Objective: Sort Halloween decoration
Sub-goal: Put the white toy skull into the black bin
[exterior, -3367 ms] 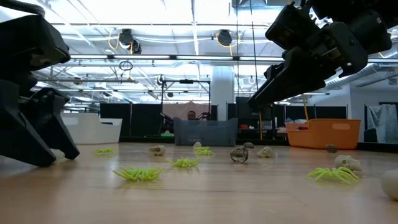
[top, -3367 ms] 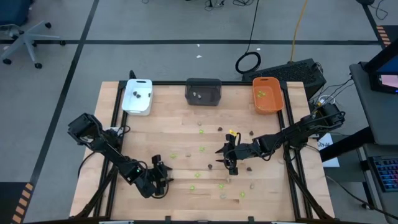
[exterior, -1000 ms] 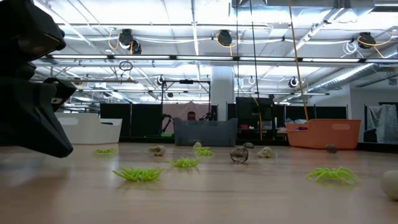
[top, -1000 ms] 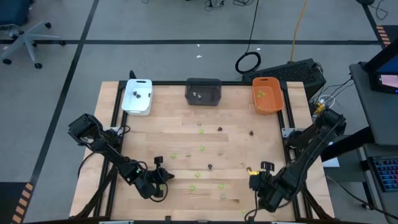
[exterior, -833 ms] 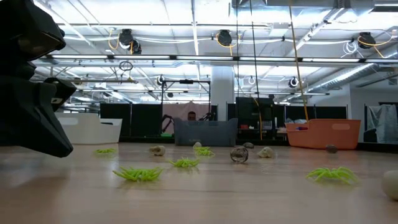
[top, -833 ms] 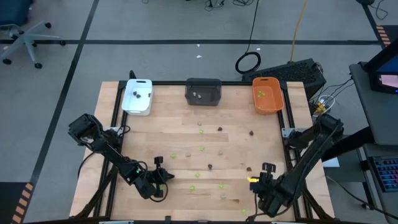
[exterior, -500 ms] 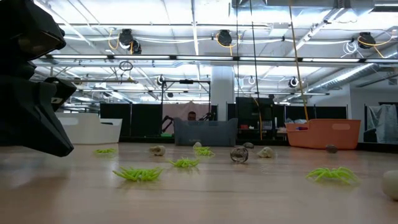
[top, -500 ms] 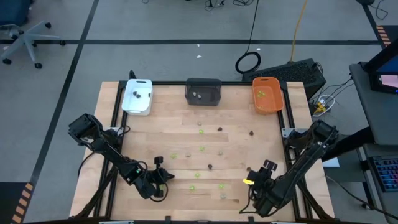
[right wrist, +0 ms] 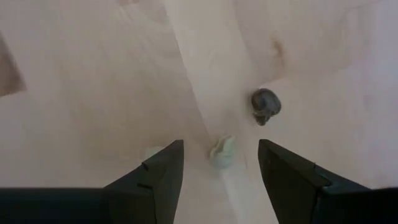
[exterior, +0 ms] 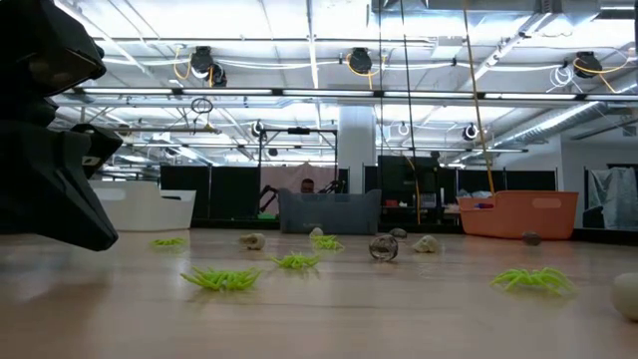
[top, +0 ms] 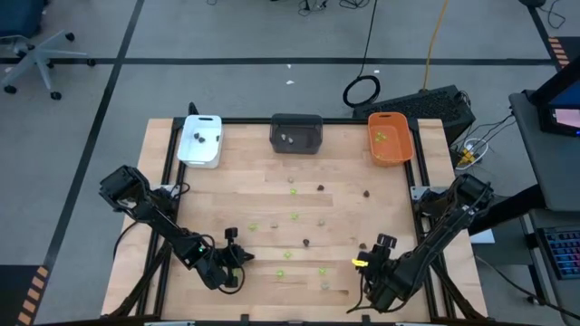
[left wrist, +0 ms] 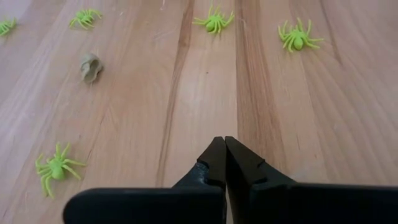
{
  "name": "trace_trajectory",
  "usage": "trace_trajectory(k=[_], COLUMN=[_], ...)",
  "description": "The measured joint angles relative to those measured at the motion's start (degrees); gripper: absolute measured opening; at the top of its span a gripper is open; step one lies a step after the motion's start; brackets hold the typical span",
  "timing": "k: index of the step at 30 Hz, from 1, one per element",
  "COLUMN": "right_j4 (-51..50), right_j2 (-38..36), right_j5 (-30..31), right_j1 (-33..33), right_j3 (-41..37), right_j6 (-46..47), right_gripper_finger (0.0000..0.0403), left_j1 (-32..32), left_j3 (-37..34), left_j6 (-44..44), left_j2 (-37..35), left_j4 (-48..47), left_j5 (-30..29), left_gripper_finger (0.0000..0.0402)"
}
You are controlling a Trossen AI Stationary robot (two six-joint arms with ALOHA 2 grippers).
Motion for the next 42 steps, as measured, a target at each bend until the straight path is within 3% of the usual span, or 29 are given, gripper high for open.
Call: trace_trajectory(k=[22,37,42], right_j4=[9.9,12.6,12.3], right_j2=[-0.3,-0.3,-0.2], right_j5=[2.8,3.3,6.7], right_j1=[2.7,2.8,2.8], right_j3=[-9.5,-11.7,-11.8], right_j6=[10.1,9.2,7.1], right_gripper_finger=[0.019,0.0047,0.0027], left_j1=[0.0,0.0,0.0], left_j3=[0.0,0.0,0.0], left_j6=[0.0,0.0,0.0], left_j2=[0.0,0.0,0.0], left_j4=[0.0,0.0,0.0], left_j5=[0.1,0.1,0.1], left_gripper_finger=[0.0001,0.0001,0.0001])
